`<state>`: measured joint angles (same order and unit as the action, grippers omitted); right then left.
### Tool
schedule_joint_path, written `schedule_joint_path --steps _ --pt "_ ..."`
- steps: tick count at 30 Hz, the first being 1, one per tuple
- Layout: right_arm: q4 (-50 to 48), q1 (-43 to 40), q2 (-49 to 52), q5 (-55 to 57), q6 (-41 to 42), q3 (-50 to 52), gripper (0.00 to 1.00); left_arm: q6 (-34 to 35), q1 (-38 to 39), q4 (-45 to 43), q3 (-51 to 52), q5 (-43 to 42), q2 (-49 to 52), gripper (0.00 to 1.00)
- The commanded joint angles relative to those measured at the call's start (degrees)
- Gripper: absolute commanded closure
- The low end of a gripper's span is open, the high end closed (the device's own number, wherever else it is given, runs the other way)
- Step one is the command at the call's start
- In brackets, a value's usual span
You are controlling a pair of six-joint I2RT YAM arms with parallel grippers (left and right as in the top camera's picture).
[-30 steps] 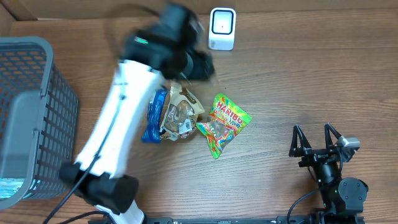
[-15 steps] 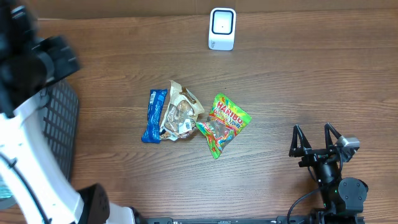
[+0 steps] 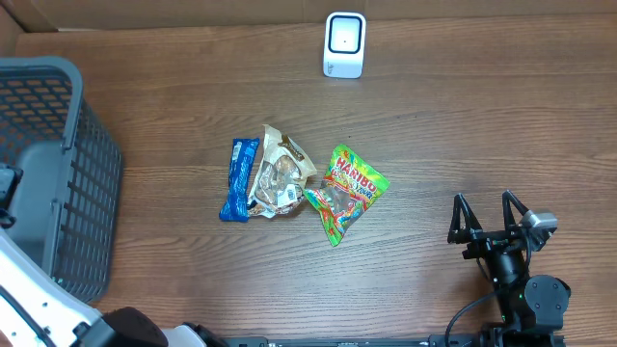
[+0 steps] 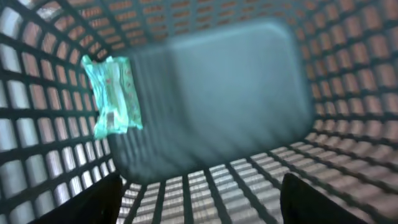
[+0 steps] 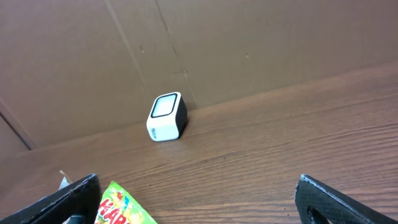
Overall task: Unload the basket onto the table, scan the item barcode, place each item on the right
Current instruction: 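Reach the left gripper into the basket and grasp the mint-green packet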
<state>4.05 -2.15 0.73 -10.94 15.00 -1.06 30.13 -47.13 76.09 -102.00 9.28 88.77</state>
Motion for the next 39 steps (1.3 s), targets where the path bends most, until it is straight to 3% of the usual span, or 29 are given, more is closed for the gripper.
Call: schedule_joint_path --steps 1,6,11,18,39 --pt "-0.3 0.3 -0.6 -1.1 0.0 0.6 0.0 1.8 -1.6 -5.4 8.1 2.1 -0.3 0.27" --pt "-0.3 0.3 -0.6 -1.2 0.0 0.6 0.0 1.9 -4.4 -12.7 18.4 7.8 -0.3 0.23" --pt "-0.3 0.3 -0.6 -1.3 0.0 0.6 0.0 1.8 -10.5 -18.3 26.6 8.5 0.1 0.01" --pt "-0.3 0.3 -0.6 -1.4 0.0 0.6 0.0 -0.6 -15.8 -21.0 30.0 8.2 4.6 0.0" --pt "-0.3 0.3 -0.6 -1.4 0.0 0.6 0.0 -1.8 -15.9 -29.7 30.0 13.6 15.1 0.06"
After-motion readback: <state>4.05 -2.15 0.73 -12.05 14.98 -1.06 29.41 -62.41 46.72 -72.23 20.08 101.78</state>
